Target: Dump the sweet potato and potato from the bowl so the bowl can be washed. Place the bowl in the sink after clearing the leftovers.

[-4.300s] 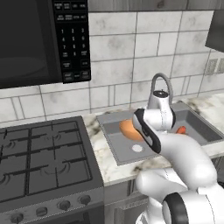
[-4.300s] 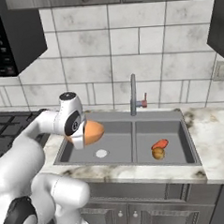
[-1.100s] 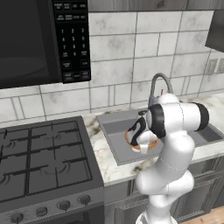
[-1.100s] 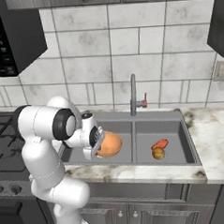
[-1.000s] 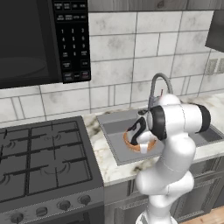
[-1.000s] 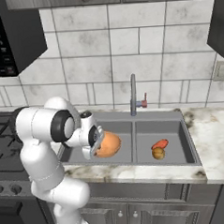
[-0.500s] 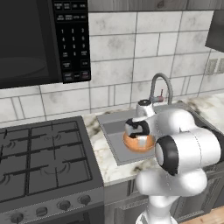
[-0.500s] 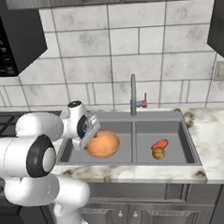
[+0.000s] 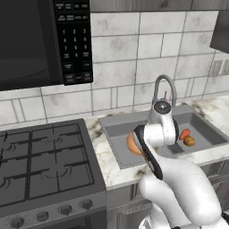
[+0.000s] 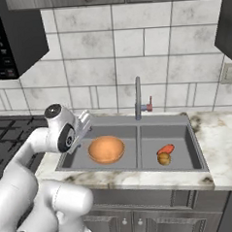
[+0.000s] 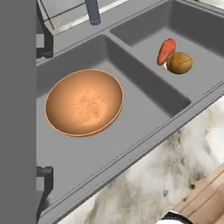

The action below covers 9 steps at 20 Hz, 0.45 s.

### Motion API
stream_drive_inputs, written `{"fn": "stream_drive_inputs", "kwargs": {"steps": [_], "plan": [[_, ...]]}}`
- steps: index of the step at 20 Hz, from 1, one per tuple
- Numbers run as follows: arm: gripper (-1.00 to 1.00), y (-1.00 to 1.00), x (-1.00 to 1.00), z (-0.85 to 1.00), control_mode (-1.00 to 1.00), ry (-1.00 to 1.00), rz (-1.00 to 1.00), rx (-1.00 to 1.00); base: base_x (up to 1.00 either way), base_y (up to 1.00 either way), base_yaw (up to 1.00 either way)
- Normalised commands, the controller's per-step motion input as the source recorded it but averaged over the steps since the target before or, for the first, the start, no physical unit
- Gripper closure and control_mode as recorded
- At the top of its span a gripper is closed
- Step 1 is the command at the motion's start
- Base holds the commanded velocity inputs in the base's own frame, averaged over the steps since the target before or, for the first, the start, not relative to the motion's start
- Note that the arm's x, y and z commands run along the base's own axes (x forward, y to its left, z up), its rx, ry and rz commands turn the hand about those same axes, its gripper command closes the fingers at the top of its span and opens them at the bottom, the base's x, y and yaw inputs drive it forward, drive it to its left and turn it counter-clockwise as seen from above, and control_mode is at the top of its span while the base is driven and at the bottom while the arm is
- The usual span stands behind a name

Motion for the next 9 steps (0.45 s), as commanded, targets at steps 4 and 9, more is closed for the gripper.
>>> {"fn": "stream_drive_inputs", "kwargs": {"steps": [4,9], "plan": [[-1.00,0.08,-0.83,1.00,-1.00,-0.37,-0.02,-0.03,0.00,0.00,0.00],[-1.00,0.00,-1.00,0.93,-1.00,-0.52,0.00,-0.02,0.00,0.00,0.00]]}}
